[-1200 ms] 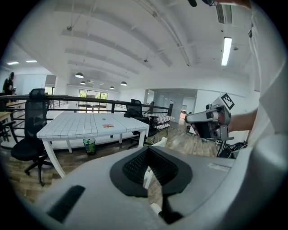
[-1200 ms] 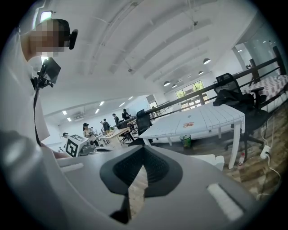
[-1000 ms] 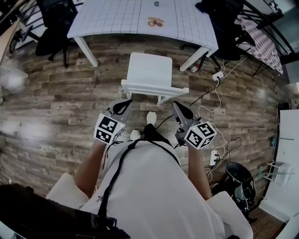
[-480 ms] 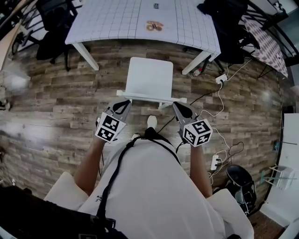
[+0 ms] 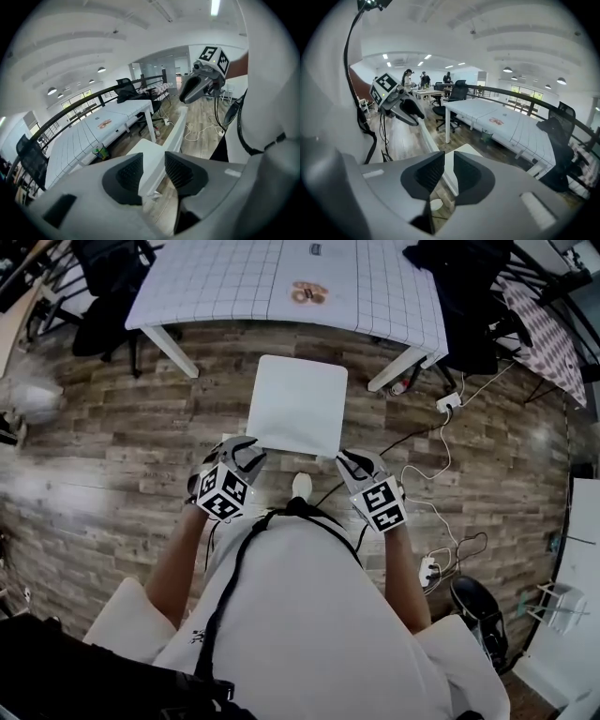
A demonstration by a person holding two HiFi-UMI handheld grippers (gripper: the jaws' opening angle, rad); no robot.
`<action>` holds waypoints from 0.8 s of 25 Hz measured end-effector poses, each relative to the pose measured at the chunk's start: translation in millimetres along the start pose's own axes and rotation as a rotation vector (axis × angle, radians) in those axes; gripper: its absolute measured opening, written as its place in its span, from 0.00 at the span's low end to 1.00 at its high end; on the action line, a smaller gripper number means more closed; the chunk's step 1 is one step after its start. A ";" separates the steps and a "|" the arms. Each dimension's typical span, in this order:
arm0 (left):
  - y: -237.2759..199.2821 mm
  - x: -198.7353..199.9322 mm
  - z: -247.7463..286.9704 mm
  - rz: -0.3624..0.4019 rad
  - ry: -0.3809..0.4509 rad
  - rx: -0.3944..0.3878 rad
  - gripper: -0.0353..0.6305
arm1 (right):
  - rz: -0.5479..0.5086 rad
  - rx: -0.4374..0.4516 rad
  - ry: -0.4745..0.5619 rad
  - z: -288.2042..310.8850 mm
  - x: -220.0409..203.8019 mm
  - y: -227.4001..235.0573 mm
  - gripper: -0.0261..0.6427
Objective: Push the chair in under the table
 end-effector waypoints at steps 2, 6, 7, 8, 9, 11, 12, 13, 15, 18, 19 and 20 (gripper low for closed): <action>1.7 -0.5 10.5 0.046 -0.040 -0.020 0.31 | -0.064 0.027 -0.048 6.1 -8.9 1.0 0.17; 6.8 -7.9 31.1 0.174 -0.144 -0.066 0.43 | -0.241 0.080 -0.175 19.2 -28.2 -0.4 0.32; 8.2 -11.3 35.9 0.208 -0.175 -0.077 0.45 | -0.285 0.092 -0.205 22.7 -33.8 -0.6 0.35; 9.3 -14.4 40.7 0.241 -0.204 -0.088 0.46 | -0.326 0.102 -0.232 25.8 -38.9 0.3 0.37; 10.4 -17.2 45.7 0.273 -0.232 -0.099 0.47 | -0.365 0.109 -0.256 28.5 -43.1 1.9 0.39; 12.7 -21.7 56.1 0.334 -0.277 -0.118 0.47 | -0.428 0.126 -0.294 32.3 -49.3 5.4 0.40; 13.5 -23.6 61.6 0.360 -0.294 -0.126 0.47 | -0.449 0.138 -0.308 34.5 -51.7 6.7 0.41; 13.6 -25.6 67.1 0.383 -0.311 -0.134 0.47 | -0.465 0.152 -0.320 37.5 -53.9 8.1 0.41; 13.6 -29.9 77.4 0.425 -0.347 -0.150 0.47 | -0.491 0.183 -0.349 45.0 -59.3 10.6 0.42; 17.9 -35.9 88.5 0.462 -0.389 -0.171 0.47 | -0.516 0.235 -0.397 52.8 -69.5 11.2 0.42; 18.7 -36.2 91.2 0.468 -0.396 -0.177 0.47 | -0.526 0.249 -0.410 55.4 -71.8 11.6 0.42; 18.7 -36.5 93.7 0.474 -0.403 -0.182 0.47 | -0.536 0.261 -0.422 58.2 -73.7 12.2 0.41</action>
Point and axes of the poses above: the fingertips, and each gripper's own axes: z forward along the fingers, y to its right, x out of its top, the point moved 3 cm from there along -z, backward along the fingers, and after that the axes turned 6 degrees about y, right-handed, at the moved point
